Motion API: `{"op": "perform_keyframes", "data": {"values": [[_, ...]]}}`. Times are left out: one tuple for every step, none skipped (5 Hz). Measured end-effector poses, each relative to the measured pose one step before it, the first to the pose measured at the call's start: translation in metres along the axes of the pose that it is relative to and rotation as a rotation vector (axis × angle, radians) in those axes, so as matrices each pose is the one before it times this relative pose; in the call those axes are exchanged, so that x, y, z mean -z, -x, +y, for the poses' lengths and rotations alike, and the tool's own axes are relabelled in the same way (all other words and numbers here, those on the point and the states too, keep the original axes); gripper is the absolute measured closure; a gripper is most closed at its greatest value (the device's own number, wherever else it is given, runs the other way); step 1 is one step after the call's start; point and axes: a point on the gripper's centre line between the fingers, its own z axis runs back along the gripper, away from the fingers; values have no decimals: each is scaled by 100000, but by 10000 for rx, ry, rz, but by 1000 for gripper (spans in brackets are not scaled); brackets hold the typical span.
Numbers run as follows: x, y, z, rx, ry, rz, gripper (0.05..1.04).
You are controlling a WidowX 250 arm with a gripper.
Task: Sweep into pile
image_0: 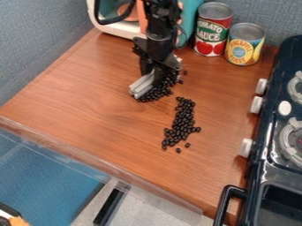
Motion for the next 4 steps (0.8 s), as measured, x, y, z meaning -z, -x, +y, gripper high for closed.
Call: {"op": "perform_keyframes", "data": {"values": [[-198,4,-1194,288,28,-122,712],[-432,-92,-1936,327,149,-119,712],[-357,621,-1283,147,121,23,712],[-150,305,-772,70,93,-4,712]]}}
